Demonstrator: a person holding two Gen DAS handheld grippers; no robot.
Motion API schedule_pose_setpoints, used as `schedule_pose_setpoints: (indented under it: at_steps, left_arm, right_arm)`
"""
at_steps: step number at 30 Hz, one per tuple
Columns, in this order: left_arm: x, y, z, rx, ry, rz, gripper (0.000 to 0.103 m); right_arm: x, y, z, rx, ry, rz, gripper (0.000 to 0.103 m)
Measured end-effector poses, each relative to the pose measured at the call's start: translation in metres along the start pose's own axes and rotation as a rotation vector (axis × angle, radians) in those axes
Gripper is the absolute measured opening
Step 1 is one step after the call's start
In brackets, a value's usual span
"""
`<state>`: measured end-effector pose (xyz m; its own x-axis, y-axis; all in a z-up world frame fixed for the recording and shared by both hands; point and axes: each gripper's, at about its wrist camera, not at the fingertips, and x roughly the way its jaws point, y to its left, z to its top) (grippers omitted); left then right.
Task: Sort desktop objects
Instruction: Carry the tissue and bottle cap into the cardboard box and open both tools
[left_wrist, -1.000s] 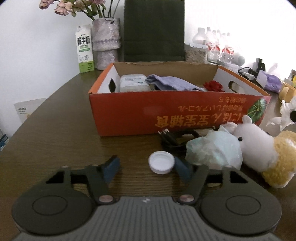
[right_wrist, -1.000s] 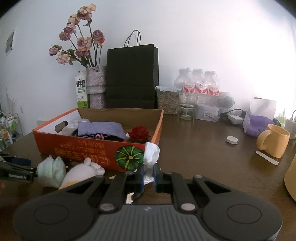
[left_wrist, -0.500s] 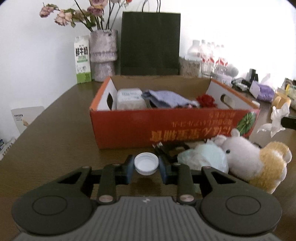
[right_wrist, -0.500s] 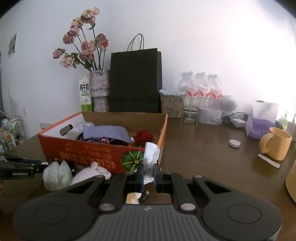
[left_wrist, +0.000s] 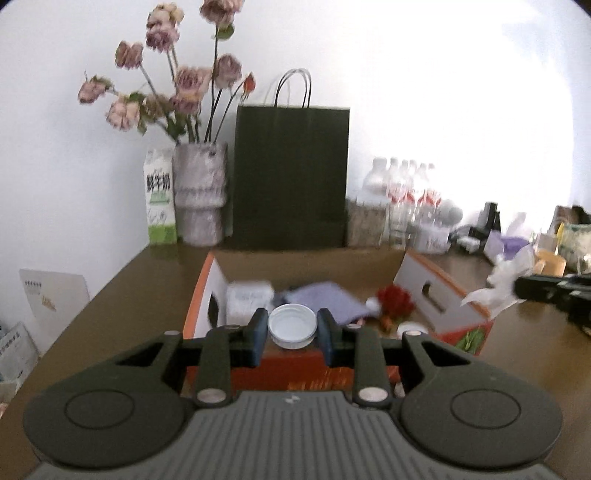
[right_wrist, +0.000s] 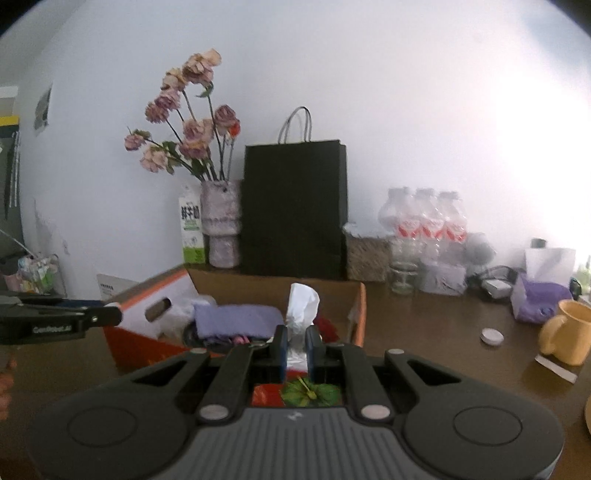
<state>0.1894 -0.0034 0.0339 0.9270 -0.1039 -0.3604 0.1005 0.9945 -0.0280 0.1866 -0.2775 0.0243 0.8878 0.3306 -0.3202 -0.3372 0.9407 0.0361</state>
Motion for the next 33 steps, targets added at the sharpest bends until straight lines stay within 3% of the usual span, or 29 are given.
schedule_pose_setpoints:
  at_steps: [7, 18, 26, 33]
  left_arm:
    - [0.016, -0.010, 0.018, -0.011, -0.036, -0.030, 0.029]
    - [0.067, -0.015, 0.029, -0.057, -0.023, -0.030, 0.029]
    - [0.112, -0.016, 0.014, -0.021, 0.038, -0.013, 0.029]
    - [0.126, -0.018, 0.001, 0.000, 0.082, 0.028, 0.029]
  right_arm:
    - [0.026, 0.018, 0.021, -0.009, -0.017, 0.037, 0.009]
    - [0.087, 0.029, 0.038, 0.000, 0.000, 0.049, 0.009]
    - [0.125, 0.013, 0.017, 0.037, 0.080, 0.026, 0.009]
    - [0.137, 0.009, 0.002, 0.048, 0.125, 0.006, 0.010]
